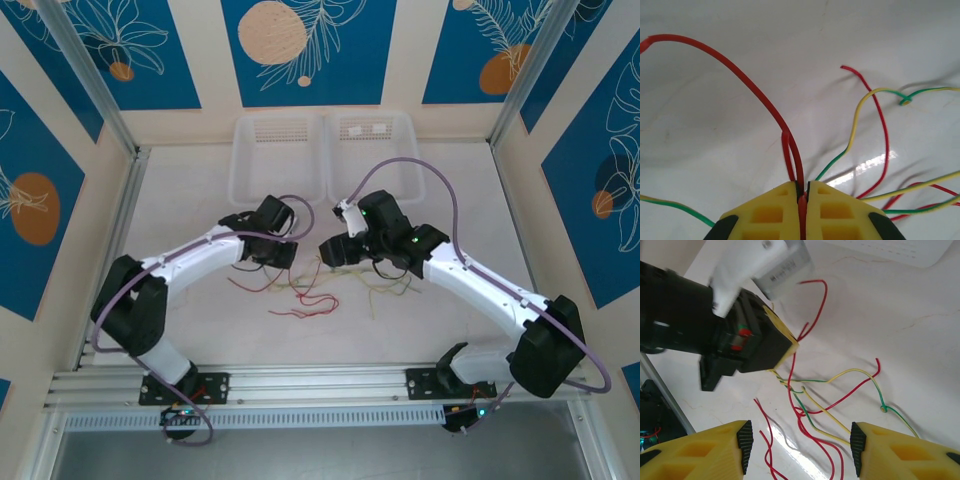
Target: Untangle the cables
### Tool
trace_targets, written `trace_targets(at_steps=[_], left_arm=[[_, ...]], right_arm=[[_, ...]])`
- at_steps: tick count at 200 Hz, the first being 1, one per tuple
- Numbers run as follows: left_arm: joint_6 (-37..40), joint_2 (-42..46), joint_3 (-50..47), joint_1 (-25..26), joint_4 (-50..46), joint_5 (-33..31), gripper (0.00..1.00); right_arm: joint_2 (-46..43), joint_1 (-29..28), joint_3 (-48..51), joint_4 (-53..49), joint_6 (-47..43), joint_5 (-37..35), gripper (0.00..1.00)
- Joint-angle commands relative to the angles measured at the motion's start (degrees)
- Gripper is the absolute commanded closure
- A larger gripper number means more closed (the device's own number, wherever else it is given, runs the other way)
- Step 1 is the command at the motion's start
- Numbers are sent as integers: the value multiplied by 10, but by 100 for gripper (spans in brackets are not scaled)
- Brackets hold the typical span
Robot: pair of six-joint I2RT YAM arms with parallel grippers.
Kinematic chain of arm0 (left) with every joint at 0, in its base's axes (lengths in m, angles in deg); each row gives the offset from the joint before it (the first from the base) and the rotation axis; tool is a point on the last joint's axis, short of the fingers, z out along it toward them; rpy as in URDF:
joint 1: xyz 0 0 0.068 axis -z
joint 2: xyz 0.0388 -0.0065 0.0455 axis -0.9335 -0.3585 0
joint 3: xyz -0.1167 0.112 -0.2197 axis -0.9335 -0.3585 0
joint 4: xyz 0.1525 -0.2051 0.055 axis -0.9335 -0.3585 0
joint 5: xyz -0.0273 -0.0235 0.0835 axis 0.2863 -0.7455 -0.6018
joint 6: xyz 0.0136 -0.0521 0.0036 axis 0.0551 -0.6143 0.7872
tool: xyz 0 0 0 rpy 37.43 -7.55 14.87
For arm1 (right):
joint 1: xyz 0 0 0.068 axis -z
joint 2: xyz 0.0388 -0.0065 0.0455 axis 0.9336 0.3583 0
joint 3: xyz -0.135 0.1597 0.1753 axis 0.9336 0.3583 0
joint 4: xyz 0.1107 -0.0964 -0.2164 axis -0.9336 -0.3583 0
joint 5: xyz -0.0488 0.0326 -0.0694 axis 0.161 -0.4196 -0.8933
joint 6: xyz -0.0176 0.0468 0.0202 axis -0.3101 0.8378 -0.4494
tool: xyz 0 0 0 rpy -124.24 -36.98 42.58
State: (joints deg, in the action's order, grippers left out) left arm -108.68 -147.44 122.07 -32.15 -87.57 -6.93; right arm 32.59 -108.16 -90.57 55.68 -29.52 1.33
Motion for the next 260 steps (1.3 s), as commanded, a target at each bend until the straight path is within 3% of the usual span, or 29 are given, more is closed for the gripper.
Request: trace_targets(at_steps=[1, 40, 112, 162, 221, 260], left_arm=[[-3, 52, 20, 6, -42, 25, 100], [-7, 113, -16, 6, 0, 34, 100], [-16, 114, -34, 6, 44, 77, 100], [-9, 138, -12, 5, 25, 52, 100], [2, 135, 107, -2, -96, 14, 100], [36, 121, 181, -23, -118, 10, 100]], right_arm=[[10, -11, 0, 13, 5, -4, 44], [10, -13, 34, 96, 12, 37, 43], [24, -35, 80, 202, -10, 116, 44], [32, -49, 78, 202, 16, 20, 44], [-66, -33, 130, 255, 27, -69, 44], [-101, -28, 150, 247, 23, -104, 43]])
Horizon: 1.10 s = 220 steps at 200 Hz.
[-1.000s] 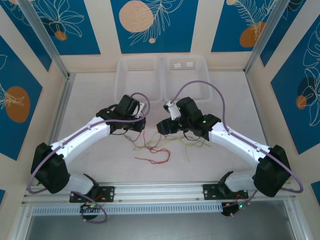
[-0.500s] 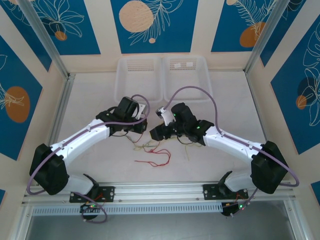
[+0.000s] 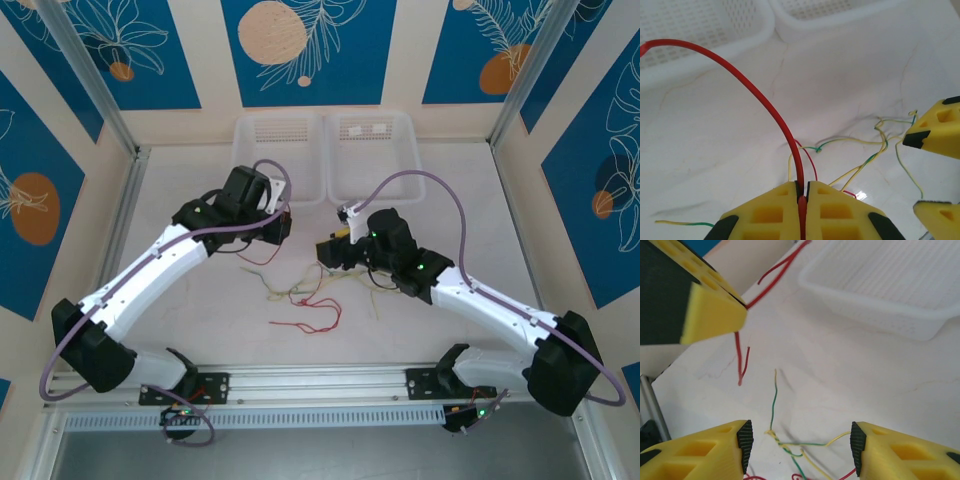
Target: Untangle the cables
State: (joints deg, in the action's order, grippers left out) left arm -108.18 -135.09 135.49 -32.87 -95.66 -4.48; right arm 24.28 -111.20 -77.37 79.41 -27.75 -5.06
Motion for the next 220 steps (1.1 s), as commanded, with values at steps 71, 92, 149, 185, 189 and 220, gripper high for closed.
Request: trace_targets(at_steps=[71, 92, 149, 185, 189, 220], left_arm=[[147, -279, 394, -97, -98, -25, 100], [178, -400, 528, -101, -134, -30, 100], [190, -608, 713, -128, -168, -52, 100], [195, -625, 697, -138, -152, -50, 80], [197, -626, 696, -138, -151, -50, 76], [188, -605, 695, -138, -165, -80, 54]], right_arm=[[-47, 4, 33, 5, 21, -63, 43], [-65, 4, 40, -2, 18, -70, 43], [-139, 2, 50, -53, 10, -89, 43], [-181, 4, 77, -59, -1, -101, 42], [-182, 5, 77, -60, -1, -100, 42], [-177, 6, 69, -65, -6, -100, 42]])
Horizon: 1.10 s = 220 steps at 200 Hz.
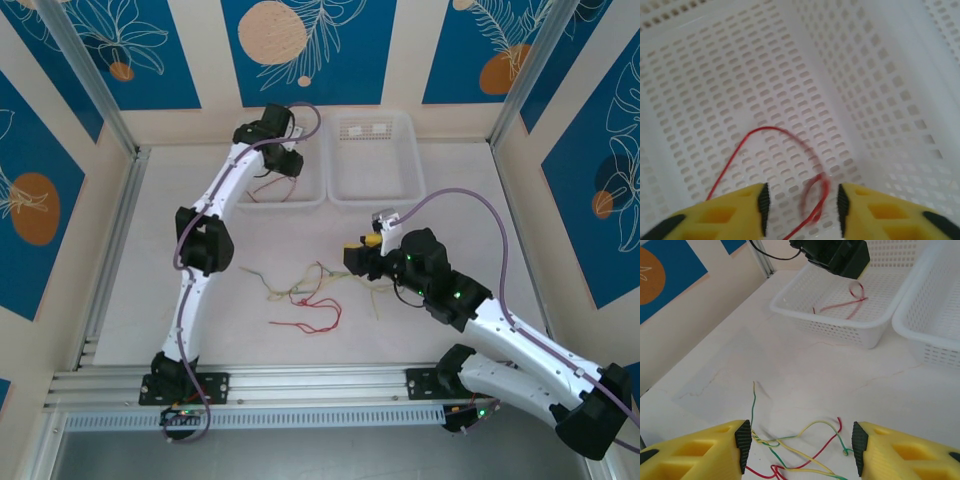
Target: Untangle the cables
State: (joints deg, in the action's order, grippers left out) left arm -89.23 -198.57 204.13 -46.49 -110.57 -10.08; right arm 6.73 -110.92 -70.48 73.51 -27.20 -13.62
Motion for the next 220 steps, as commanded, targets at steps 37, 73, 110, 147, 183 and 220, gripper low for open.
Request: trace_targets(at_steps=[37, 73, 110, 147, 183, 220], left_arm=[[-38, 150, -58, 13, -40, 5, 46], [-68, 434, -440, 63, 130, 33, 43], [-113, 748, -846, 81, 349, 124, 15], [-127, 849, -993, 132, 333, 170, 15], [-123, 855, -1064, 221, 355, 159, 12], [-126, 812, -1087, 265, 409, 164, 12]], right_arm=[[16, 4, -9, 2, -22, 0, 42], [23, 1, 20, 17, -56, 31, 41], [10, -28, 89, 51, -106, 106, 42], [49, -97, 117, 44, -76, 119, 42], [96, -117, 122, -9, -30, 48, 42], [110, -98, 115, -28, -8, 30, 42]])
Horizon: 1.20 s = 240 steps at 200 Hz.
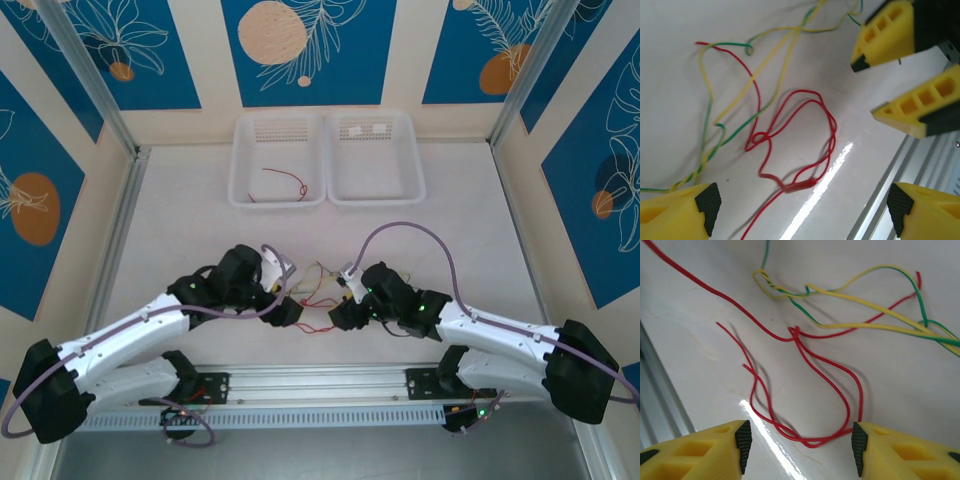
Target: Untangle the cables
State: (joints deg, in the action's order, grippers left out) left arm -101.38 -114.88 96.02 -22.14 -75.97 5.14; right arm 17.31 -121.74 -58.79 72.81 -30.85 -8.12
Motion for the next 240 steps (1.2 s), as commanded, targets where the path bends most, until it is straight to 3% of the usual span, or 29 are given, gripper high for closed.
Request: trace_targets(at_steps=[1, 39, 55, 96, 126, 187, 206, 240], left_arm=[[-4, -27, -6, 23, 64, 12, 12], [5, -78, -7, 42, 82, -34, 28], [12, -76, -10, 42, 81, -64, 40], [15, -68, -10, 42, 72, -89, 100], [8, -59, 10, 42, 53, -64, 100], [25, -34, 120, 42, -2, 155, 100], [51, -27, 153, 42, -39, 155, 100], [83, -21, 173, 32, -52, 73, 100]], right_arm=[[5, 10, -2, -21, 30, -26, 42], [-2, 14, -11, -31, 21, -37, 42], [-20, 15, -8, -28, 18, -36, 42], [-65, 16, 8, -16, 18, -44, 42], [-78, 18, 10, -8, 16, -52, 42], [-70, 24, -17, 0, -1, -33, 42], [-96, 33, -17, 17, -6, -20, 42], [-128, 65, -39, 5, 5, 13, 42]])
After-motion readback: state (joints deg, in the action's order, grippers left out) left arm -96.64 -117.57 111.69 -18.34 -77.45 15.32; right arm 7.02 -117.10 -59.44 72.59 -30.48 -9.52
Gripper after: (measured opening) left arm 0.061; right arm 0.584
